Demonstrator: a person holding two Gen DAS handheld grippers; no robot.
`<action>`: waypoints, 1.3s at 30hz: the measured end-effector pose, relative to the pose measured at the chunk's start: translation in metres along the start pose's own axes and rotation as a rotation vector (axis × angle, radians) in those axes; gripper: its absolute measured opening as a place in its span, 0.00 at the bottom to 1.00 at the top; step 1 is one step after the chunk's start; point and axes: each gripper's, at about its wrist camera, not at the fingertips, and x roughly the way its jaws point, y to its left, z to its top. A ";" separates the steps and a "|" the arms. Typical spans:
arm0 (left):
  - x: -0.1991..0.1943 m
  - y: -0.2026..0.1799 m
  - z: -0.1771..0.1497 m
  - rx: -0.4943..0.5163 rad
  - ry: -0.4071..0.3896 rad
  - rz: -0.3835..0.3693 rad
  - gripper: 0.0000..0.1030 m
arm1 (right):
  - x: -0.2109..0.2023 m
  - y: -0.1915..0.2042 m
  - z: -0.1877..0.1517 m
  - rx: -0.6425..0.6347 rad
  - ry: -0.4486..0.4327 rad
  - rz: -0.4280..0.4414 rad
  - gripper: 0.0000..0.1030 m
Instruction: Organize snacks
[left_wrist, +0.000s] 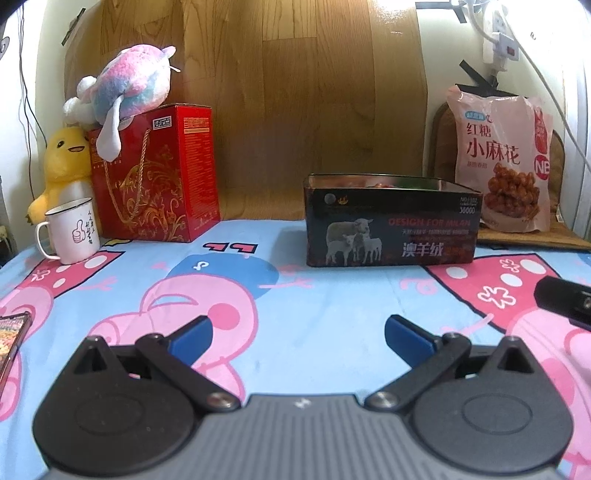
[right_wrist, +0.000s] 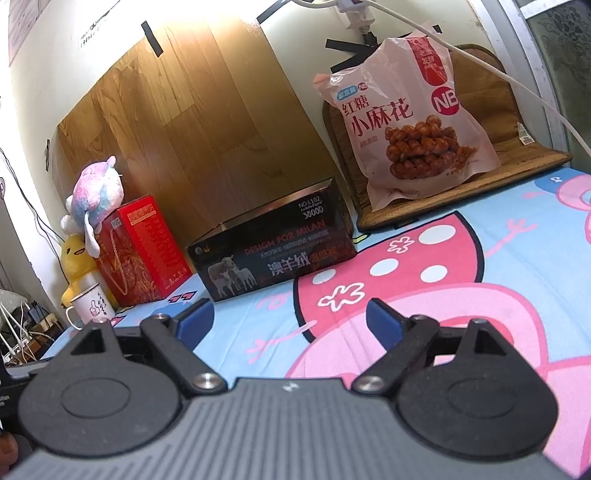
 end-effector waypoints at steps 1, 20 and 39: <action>0.000 0.000 0.000 -0.001 0.003 0.000 1.00 | 0.000 0.000 0.000 0.001 -0.001 0.000 0.89; 0.009 0.004 0.000 -0.009 0.077 0.013 1.00 | -0.001 0.000 0.000 0.004 -0.005 0.000 0.89; 0.010 0.002 0.000 0.015 0.092 0.015 1.00 | -0.001 0.000 0.000 0.004 -0.005 0.000 0.89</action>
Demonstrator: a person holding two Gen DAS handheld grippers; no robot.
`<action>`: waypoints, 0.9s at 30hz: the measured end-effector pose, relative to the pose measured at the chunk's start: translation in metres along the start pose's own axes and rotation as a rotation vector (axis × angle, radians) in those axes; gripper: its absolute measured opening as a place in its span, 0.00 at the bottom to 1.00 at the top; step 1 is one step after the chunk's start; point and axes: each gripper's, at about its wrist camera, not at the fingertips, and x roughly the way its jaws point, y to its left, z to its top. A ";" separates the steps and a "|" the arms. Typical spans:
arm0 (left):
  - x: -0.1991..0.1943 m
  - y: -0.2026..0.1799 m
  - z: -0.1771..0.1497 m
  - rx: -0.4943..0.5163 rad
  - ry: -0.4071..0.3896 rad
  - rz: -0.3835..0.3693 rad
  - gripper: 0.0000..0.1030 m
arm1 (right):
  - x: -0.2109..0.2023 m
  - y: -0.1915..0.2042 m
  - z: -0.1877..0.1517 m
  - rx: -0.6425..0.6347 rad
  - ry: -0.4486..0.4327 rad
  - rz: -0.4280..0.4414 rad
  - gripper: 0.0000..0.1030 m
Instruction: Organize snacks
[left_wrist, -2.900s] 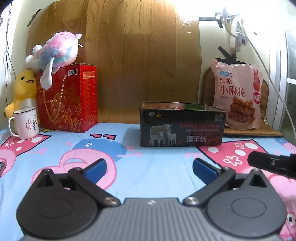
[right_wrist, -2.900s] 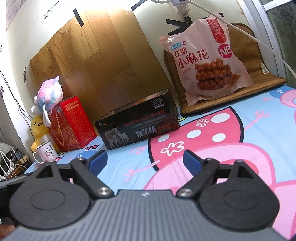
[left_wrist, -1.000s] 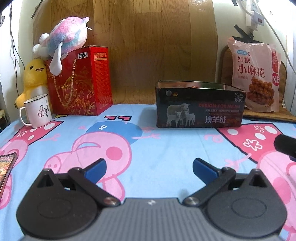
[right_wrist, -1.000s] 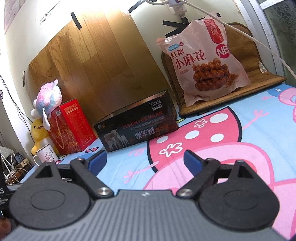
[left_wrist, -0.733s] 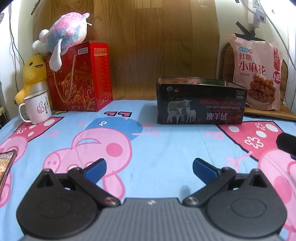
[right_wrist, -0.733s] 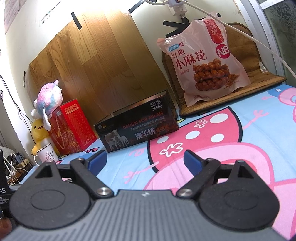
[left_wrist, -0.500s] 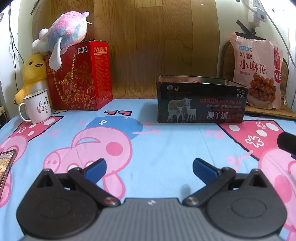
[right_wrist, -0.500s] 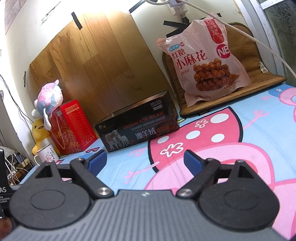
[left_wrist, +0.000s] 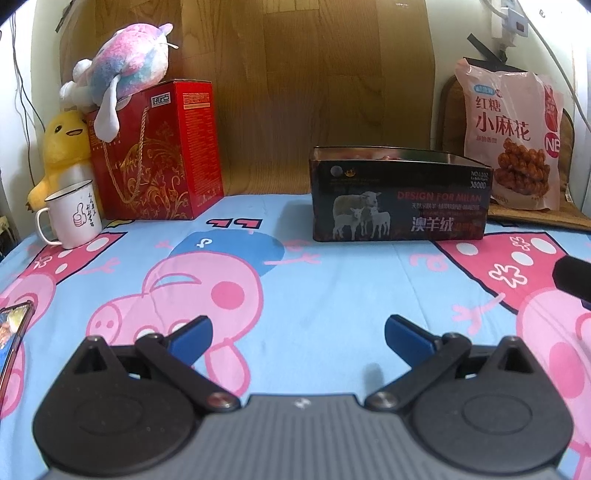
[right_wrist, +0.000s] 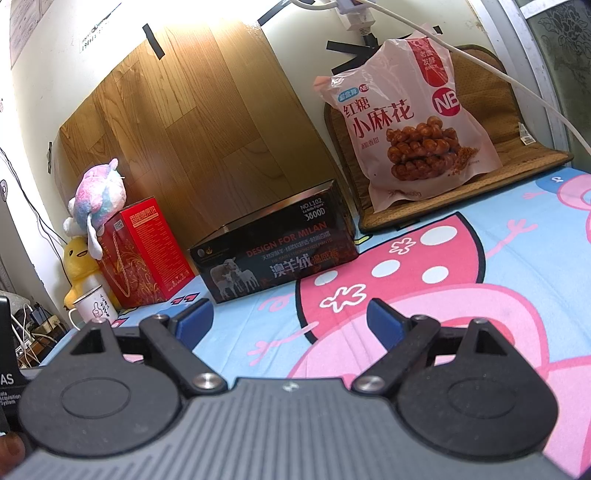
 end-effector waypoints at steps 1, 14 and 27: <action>0.000 0.000 0.000 0.000 0.002 -0.001 1.00 | 0.000 0.000 0.000 0.000 0.000 0.000 0.89; 0.002 0.001 0.000 0.002 0.011 -0.003 1.00 | 0.000 0.000 0.000 0.000 0.000 0.001 0.89; 0.002 0.001 0.000 0.002 0.013 -0.003 1.00 | 0.001 0.000 0.000 0.000 0.001 0.001 0.89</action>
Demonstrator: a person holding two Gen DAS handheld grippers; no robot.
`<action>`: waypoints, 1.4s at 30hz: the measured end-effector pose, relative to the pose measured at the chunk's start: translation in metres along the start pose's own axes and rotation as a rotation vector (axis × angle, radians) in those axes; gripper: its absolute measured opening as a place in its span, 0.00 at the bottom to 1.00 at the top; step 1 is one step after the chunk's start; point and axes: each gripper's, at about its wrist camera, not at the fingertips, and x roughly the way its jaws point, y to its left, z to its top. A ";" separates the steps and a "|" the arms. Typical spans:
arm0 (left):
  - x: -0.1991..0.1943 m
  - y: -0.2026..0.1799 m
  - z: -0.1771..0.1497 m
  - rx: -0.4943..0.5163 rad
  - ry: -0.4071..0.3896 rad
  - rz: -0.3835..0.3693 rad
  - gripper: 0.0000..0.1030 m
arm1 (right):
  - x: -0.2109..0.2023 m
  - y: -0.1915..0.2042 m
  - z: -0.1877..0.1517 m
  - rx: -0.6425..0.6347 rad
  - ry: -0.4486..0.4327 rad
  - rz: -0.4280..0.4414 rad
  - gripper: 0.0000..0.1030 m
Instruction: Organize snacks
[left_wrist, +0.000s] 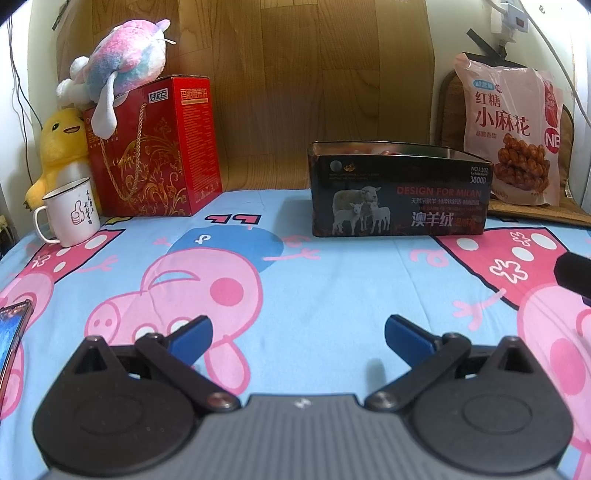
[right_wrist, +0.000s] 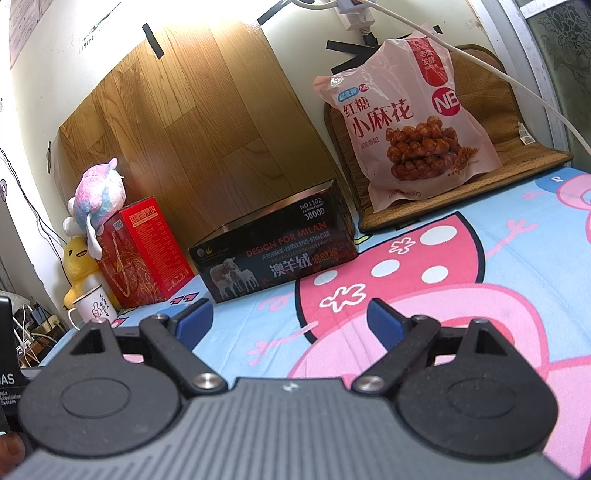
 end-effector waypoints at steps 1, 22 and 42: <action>0.000 0.000 0.000 0.000 0.001 0.000 1.00 | 0.000 0.000 0.000 0.000 0.000 0.000 0.89; 0.002 0.000 0.000 0.015 0.004 -0.017 1.00 | 0.000 0.001 0.000 0.000 0.000 -0.002 0.89; 0.000 -0.002 0.000 0.030 -0.015 -0.030 1.00 | 0.000 0.001 0.000 0.000 0.001 -0.001 0.89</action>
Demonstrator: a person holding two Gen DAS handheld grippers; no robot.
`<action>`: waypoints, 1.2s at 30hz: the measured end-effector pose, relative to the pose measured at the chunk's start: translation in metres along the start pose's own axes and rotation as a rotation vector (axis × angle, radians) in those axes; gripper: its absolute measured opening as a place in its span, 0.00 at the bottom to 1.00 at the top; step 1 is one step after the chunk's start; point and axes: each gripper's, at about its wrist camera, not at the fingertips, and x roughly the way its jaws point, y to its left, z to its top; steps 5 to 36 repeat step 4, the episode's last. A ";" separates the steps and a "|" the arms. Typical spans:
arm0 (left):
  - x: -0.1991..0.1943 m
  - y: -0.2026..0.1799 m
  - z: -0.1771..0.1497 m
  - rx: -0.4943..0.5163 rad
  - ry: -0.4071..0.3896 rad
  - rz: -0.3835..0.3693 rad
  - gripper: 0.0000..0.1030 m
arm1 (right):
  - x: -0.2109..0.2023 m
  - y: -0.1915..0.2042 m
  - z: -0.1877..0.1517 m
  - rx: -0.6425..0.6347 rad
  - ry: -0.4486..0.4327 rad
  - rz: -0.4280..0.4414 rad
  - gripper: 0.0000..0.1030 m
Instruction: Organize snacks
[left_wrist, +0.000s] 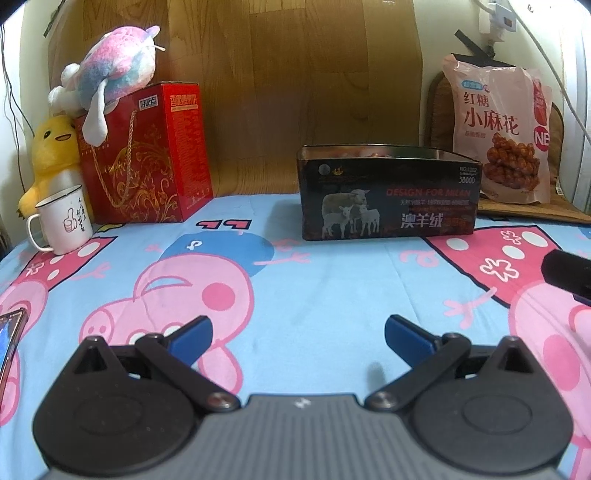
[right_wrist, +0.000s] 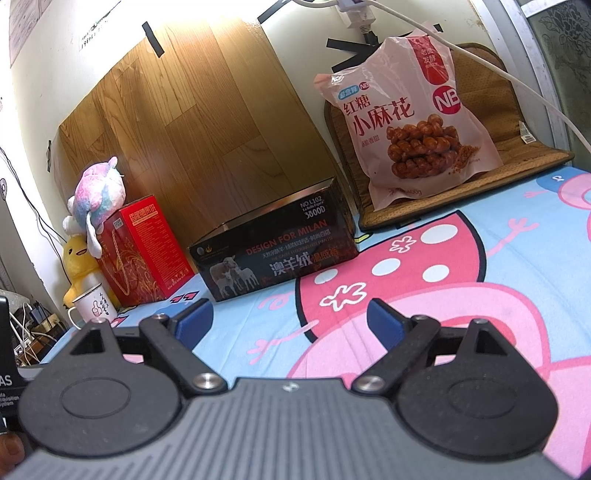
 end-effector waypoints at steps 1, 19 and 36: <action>0.000 -0.001 0.000 0.001 0.001 -0.001 1.00 | 0.000 0.000 0.000 0.000 0.000 0.000 0.89; 0.002 0.001 0.001 0.002 0.007 -0.008 1.00 | 0.000 0.000 0.000 0.000 0.000 0.000 0.89; 0.002 0.001 0.001 0.002 0.007 -0.008 1.00 | 0.000 0.000 0.000 0.000 0.000 0.000 0.89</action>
